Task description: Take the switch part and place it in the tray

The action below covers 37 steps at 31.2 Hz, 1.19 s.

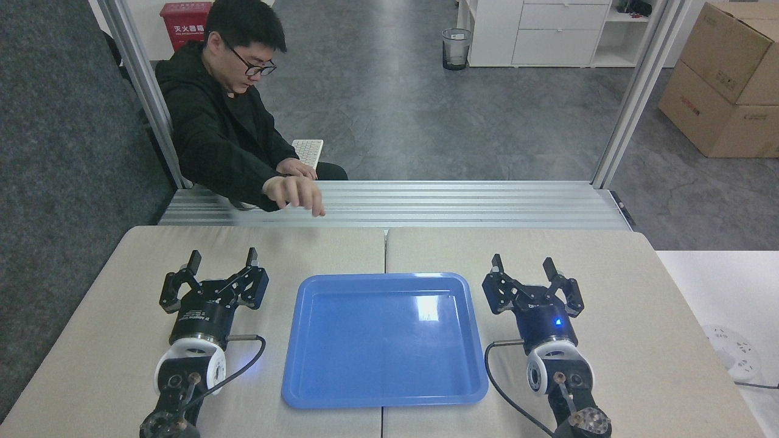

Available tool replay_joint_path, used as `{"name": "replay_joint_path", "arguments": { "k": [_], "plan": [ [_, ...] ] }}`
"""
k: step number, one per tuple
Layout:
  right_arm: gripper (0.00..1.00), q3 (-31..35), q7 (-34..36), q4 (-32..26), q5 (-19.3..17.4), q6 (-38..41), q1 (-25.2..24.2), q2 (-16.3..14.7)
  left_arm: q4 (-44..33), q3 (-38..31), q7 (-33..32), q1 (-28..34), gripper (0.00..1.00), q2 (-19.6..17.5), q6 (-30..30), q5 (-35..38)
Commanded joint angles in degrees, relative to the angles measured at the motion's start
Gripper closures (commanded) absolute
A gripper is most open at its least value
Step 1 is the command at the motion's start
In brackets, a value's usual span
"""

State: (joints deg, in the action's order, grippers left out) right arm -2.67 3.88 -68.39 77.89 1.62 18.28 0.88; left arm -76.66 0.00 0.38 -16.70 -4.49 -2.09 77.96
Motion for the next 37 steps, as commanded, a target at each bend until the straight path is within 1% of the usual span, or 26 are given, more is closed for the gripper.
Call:
{"name": "replay_joint_path", "arguments": {
  "k": [1,37],
  "plan": [
    [0.00,-0.05,-0.01,0.01,-0.01,-0.03,0.00,-0.09,0.02,0.26,-0.02,0.00,0.01,-0.08,-0.02,0.00],
    [0.00,0.04,-0.01,0.01,-0.01,-0.03,0.00,0.00,0.46,0.26,0.06,0.00,0.00,-0.08,0.07,-0.09]
  ]
}}
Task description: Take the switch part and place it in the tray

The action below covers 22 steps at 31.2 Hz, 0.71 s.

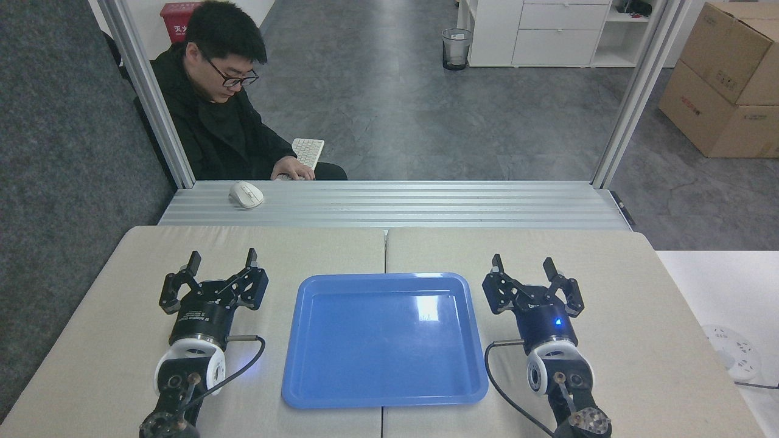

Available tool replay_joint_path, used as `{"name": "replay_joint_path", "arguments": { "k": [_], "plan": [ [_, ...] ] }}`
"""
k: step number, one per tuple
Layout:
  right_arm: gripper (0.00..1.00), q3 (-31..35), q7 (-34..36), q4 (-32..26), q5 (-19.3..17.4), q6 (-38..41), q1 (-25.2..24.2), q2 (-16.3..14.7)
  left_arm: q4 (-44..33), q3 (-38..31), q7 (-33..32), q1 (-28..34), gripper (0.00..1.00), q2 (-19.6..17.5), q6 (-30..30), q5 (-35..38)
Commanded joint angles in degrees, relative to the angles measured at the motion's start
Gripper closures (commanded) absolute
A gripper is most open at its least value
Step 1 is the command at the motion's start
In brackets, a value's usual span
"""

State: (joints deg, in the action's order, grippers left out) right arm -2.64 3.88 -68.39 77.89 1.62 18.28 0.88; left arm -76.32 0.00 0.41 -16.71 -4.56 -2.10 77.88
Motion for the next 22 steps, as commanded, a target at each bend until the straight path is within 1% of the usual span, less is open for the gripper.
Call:
{"name": "replay_joint_path", "arguments": {
  "k": [1,22],
  "plan": [
    [0.00,0.00,-0.01,0.01,-0.02,-0.03,0.00,0.00,0.12,0.26,0.03,0.01,0.00,-0.01,0.08,-0.01],
    [0.00,0.00,-0.01,-0.08,-0.02,-0.03,0.00,-0.09,0.12,0.26,0.03,0.10,0.01,0.08,0.16,0.08]
  ]
}}
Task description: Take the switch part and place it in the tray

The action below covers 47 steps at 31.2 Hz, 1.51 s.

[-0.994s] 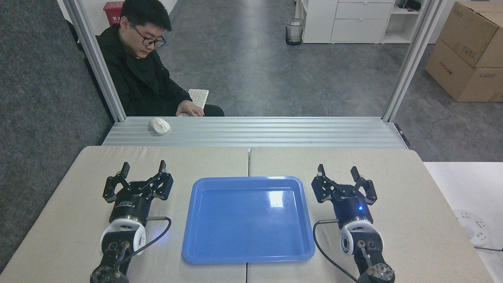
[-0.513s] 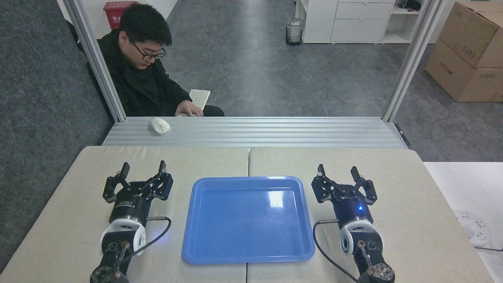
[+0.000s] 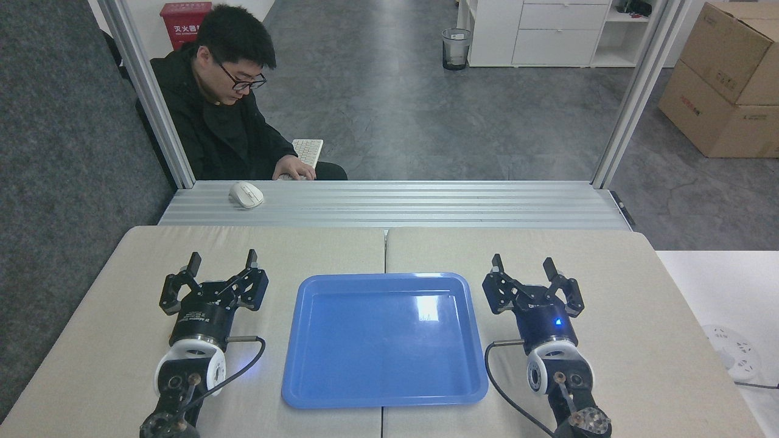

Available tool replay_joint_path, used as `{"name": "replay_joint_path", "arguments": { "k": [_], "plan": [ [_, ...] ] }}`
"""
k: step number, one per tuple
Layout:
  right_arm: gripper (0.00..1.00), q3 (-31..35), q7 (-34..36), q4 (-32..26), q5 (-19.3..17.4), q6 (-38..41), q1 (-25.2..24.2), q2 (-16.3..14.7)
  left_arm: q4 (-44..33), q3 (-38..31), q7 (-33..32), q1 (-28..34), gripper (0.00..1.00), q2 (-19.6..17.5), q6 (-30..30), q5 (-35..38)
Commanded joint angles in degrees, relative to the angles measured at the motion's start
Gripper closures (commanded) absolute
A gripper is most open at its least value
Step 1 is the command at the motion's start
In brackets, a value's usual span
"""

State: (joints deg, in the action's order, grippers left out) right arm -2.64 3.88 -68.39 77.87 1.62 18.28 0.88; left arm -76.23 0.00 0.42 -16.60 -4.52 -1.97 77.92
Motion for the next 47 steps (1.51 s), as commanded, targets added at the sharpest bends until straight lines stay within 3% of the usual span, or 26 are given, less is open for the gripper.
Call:
{"name": "replay_joint_path", "arguments": {
  "k": [1,22,36,47],
  "plan": [
    [0.00,0.00,-0.01,-0.07,0.00,-0.03,0.00,-0.09,0.03,0.27,-0.06,-0.01,0.01,0.04,0.03,0.04],
    [0.00,0.00,-0.01,0.01,0.00,-0.03,0.00,0.00,2.58,-2.37,0.20,0.52,0.00,-0.66,0.56,-0.05],
    [0.00,0.00,-0.01,0.01,0.00,-0.03,0.00,-0.09,5.22,-4.92,4.42,4.47,0.00,-3.56,1.96,-0.05],
    [0.00,0.00,0.08,0.01,0.00,-0.03,0.00,-0.09,14.00,-4.39,7.93,5.00,0.00,-3.65,2.49,0.57]
  ]
}}
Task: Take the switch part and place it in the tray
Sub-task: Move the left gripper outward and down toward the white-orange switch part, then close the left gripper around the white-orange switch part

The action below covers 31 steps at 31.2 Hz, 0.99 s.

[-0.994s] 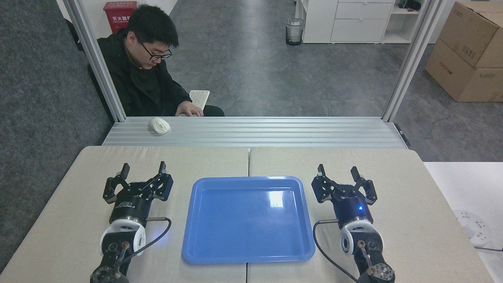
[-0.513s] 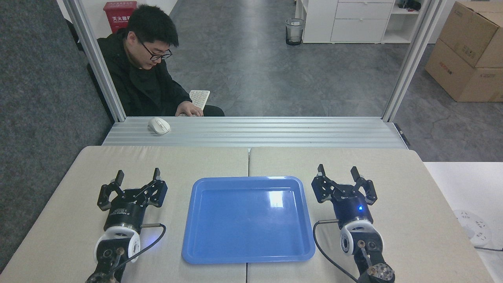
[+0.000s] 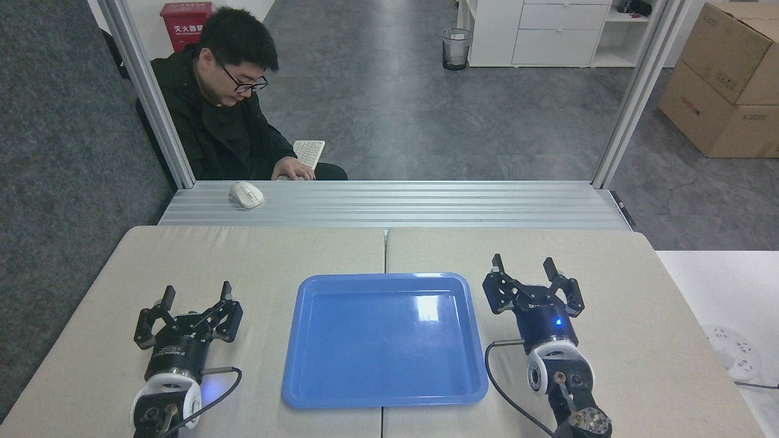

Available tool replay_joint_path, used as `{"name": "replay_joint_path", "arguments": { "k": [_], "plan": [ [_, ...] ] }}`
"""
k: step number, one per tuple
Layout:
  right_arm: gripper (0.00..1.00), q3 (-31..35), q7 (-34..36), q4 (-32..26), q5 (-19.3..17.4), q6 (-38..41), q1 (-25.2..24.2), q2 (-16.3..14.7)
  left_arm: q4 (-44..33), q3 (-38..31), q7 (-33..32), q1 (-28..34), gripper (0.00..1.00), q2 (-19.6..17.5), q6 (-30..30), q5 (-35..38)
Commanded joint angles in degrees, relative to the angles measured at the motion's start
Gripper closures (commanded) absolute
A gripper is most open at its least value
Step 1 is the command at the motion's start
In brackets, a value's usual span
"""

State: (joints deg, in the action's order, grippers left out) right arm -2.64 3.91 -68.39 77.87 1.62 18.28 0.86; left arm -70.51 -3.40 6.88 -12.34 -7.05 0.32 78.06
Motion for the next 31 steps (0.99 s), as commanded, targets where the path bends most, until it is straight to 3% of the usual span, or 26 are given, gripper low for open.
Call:
{"name": "replay_joint_path", "arguments": {
  "k": [1,9,31],
  "plan": [
    [0.00,0.00,0.04,0.01,0.00,-0.03,0.00,-0.06,9.24,-0.90,1.99,0.65,0.00,-1.21,0.21,0.52],
    [0.00,0.00,0.04,0.01,0.00,-0.03,0.00,-0.06,15.31,-0.82,4.37,-0.14,0.00,-2.35,0.04,0.87],
    [0.00,0.00,0.04,0.01,0.00,-0.03,0.00,-0.06,17.34,-0.73,4.98,-1.29,0.01,-3.23,-0.49,0.96]
  ]
}}
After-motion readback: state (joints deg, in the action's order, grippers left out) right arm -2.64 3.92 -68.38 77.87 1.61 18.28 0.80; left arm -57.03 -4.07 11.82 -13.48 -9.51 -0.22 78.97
